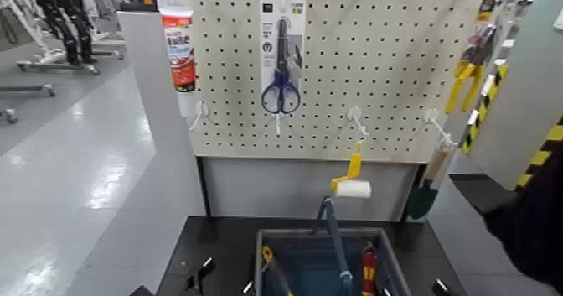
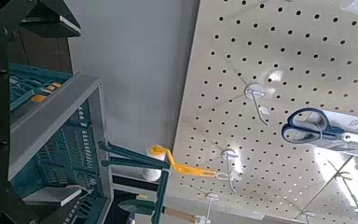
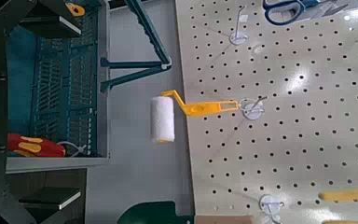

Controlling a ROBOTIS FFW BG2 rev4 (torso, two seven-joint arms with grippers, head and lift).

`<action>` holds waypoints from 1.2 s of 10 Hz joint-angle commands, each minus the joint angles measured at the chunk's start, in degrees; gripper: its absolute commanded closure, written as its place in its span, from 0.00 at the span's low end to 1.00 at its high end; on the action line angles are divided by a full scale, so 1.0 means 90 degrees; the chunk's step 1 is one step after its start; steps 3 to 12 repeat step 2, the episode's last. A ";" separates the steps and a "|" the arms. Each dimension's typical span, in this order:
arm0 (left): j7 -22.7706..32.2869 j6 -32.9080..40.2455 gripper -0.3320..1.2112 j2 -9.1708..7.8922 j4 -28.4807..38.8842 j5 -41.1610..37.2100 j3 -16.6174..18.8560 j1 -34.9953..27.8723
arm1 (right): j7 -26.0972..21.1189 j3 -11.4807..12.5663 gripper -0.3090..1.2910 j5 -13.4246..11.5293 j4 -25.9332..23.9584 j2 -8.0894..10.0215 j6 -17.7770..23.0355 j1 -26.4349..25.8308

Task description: Put the black wrench into the crate.

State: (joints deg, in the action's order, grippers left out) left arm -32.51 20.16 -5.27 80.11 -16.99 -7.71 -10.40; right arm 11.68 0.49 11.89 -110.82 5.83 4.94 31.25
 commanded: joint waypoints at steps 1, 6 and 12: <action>-0.0001 -0.0014 0.28 0.0010 0.0025 0.0033 0.0027 -0.0016 | -0.0262 -0.0161 0.26 -0.0003 -0.0002 0.0036 0.0301 0.0181; -0.0011 -0.0014 0.28 0.0010 0.0015 0.0033 0.0027 -0.0016 | -0.0321 -0.0201 0.27 -0.0003 -0.0021 0.0056 0.0213 0.0181; -0.0011 -0.0014 0.28 0.0010 0.0015 0.0033 0.0027 -0.0016 | -0.0321 -0.0201 0.27 -0.0003 -0.0021 0.0056 0.0213 0.0181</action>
